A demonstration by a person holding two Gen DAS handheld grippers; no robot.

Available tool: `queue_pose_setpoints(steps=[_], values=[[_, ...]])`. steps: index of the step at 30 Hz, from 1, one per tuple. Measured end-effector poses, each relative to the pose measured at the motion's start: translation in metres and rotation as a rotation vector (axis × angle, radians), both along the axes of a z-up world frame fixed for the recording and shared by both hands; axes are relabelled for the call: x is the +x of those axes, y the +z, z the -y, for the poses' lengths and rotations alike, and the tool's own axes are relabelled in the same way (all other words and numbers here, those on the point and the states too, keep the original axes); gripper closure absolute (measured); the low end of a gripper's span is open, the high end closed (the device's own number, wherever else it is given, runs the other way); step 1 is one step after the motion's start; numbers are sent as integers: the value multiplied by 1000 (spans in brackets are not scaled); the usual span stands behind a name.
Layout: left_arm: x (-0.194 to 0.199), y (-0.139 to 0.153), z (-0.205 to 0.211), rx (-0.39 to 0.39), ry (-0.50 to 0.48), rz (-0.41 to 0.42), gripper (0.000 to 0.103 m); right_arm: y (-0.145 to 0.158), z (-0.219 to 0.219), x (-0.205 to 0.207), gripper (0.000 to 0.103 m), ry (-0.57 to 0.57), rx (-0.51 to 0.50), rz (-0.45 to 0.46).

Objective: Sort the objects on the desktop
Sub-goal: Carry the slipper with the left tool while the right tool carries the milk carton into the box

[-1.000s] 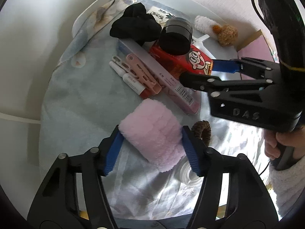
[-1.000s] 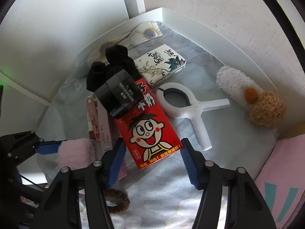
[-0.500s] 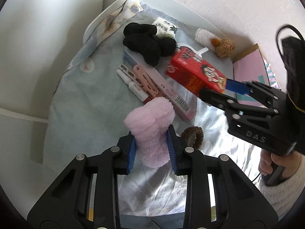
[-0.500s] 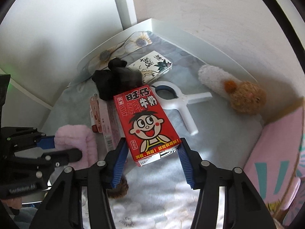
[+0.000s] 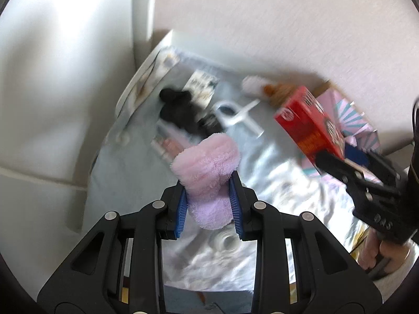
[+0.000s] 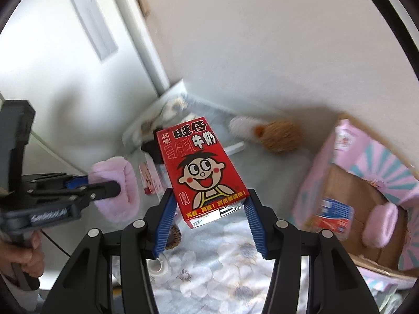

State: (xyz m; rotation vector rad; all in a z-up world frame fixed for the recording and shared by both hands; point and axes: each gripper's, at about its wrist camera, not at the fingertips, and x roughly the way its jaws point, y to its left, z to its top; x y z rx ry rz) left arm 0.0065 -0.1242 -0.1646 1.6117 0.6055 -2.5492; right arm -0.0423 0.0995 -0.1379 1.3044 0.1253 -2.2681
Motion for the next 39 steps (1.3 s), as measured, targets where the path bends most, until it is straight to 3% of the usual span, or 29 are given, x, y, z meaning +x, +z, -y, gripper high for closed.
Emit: queue_pose_setpoints(steps=[8, 12, 18, 24, 34, 35, 37, 38, 39], values=[[-55, 66, -83, -105, -173, -164, 76, 52, -95, 13, 54, -197, -12, -95], [-82, 77, -137, -99, -268, -196, 76, 53, -143, 13, 54, -318, -12, -109], [-123, 61, -217, -58, -409, -173, 76, 44, -207, 11, 54, -459, 26, -88], [-158, 31, -268, -25, -449, -118, 76, 21, -259, -9, 54, -551, 96, -39], [-174, -5, -289, -75, -440, -64, 76, -15, -290, -38, 54, -569, 64, 28], [-173, -6, -291, -80, -440, -64, 71, -17, -290, -40, 53, -562, 60, 30], [-173, -5, -291, -90, -430, -62, 46, -19, -291, -43, 51, -547, 31, 35], [-174, -3, -290, -102, -415, -56, 21, -19, -291, -44, 46, -542, 14, 40], [-175, -1, -289, -127, -391, -49, 6, -20, -294, -42, 35, -544, 8, 44]])
